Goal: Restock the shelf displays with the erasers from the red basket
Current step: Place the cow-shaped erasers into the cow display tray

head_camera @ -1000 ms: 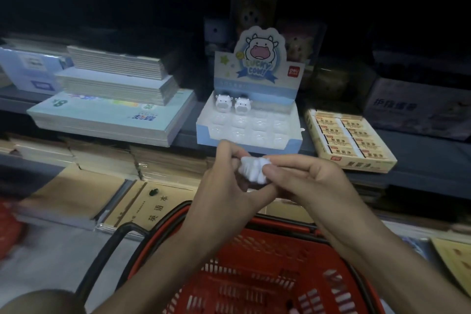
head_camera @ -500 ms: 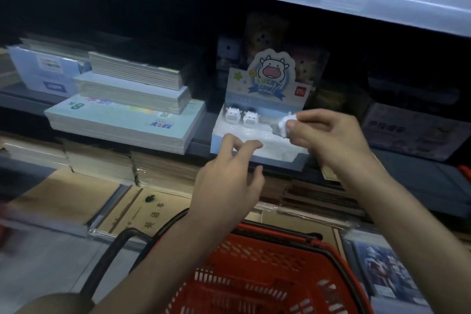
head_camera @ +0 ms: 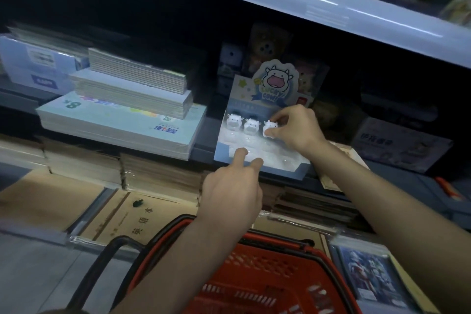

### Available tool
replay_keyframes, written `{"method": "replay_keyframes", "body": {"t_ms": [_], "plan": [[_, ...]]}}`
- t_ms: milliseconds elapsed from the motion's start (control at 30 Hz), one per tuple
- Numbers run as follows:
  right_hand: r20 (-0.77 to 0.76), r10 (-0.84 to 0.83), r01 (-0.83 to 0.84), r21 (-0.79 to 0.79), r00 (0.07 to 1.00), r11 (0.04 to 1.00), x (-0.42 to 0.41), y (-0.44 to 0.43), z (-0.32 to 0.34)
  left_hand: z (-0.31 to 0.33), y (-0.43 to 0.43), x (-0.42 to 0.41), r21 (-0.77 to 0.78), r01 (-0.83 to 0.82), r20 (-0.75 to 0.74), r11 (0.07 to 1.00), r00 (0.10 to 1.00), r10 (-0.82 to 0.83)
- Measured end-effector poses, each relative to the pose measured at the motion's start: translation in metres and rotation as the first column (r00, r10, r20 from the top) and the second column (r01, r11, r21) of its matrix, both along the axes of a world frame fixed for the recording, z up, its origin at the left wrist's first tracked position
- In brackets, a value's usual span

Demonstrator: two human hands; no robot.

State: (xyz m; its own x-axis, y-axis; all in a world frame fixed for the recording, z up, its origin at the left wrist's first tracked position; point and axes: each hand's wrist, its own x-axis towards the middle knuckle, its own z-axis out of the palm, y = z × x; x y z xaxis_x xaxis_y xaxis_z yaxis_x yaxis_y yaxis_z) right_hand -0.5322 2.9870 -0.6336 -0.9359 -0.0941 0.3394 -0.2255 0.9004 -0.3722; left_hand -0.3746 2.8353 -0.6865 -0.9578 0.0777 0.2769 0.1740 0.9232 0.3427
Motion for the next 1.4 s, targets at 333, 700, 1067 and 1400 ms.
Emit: {"method": "replay_keyframes", "body": {"t_ms": [333,700,1067,1400], "plan": [[0.017,-0.09,0.09,-0.003,0.996,0.996,-0.003,-0.014,-0.005,0.006,-0.002,0.003,-0.003,0.012,0.05,1.0,0.999,-0.012],[-0.124,0.025,-0.022,0.023,0.992,0.999,0.059,-0.002,0.02,0.007,-0.005,0.004,0.588,0.079,-0.095,0.805,0.995,-0.028],[0.008,0.404,-0.278,-0.712,0.915,0.644,0.201,0.004,-0.021,0.021,-0.005,0.014,0.922,-0.204,0.093,-0.33,0.942,-0.324],[0.055,0.299,-0.212,-0.584,0.953,0.783,0.199,0.018,-0.051,0.008,0.031,0.024,0.988,-0.068,0.102,0.14,0.961,-0.257]]}}
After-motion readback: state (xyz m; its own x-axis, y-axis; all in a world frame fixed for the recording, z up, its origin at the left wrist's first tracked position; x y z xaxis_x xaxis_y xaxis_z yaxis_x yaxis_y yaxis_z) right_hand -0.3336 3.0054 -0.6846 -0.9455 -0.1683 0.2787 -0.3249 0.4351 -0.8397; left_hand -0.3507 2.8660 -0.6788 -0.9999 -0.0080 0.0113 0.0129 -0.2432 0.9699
